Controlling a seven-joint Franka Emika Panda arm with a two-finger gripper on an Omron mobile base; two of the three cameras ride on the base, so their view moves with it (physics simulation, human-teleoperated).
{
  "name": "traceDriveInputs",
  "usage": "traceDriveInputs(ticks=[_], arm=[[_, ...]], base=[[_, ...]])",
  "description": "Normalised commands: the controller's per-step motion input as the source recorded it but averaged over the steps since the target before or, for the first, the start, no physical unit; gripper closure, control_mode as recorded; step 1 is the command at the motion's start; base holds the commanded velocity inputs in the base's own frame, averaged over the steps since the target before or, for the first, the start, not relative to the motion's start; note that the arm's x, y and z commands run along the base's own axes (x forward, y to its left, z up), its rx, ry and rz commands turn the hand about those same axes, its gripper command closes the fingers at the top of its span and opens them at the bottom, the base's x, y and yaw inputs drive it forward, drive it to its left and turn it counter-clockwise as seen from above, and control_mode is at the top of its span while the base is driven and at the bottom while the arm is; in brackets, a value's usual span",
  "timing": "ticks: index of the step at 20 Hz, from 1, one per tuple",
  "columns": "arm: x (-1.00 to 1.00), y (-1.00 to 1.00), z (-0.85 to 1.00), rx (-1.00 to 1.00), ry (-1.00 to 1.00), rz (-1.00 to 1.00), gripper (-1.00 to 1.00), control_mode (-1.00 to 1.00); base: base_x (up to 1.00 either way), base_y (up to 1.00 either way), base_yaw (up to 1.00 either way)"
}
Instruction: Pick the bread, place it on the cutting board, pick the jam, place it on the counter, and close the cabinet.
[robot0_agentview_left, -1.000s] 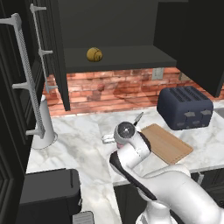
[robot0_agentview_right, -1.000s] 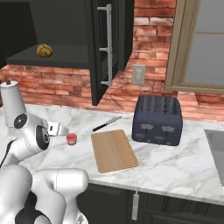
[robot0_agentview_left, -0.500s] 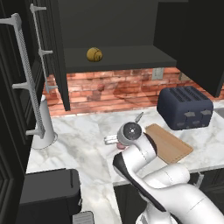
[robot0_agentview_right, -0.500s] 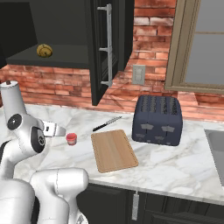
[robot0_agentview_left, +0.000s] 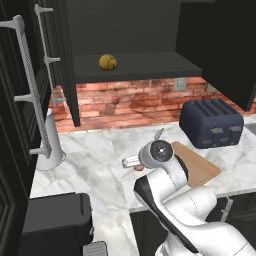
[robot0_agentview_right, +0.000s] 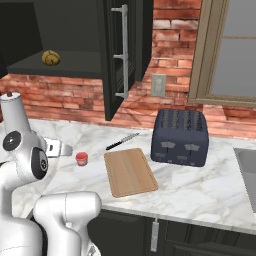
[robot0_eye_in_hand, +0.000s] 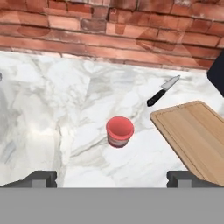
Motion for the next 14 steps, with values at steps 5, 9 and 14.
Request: traceDriveInputs(ticks=[5, 9, 14], arm=[[-0.36, -0.05, 0.17, 0.0, 0.0, 0.08, -1.0, -1.0], [-0.32, -0.06, 0.24, 0.01, 0.0, 0.08, -1.0, -1.0], [-0.32, -0.08, 0.33, 0.02, 0.0, 0.06, -1.0, -1.0]], base=[[0.0, 0.0, 0.0], [0.0, 0.0, 0.0], [0.0, 0.0, 0.0]])
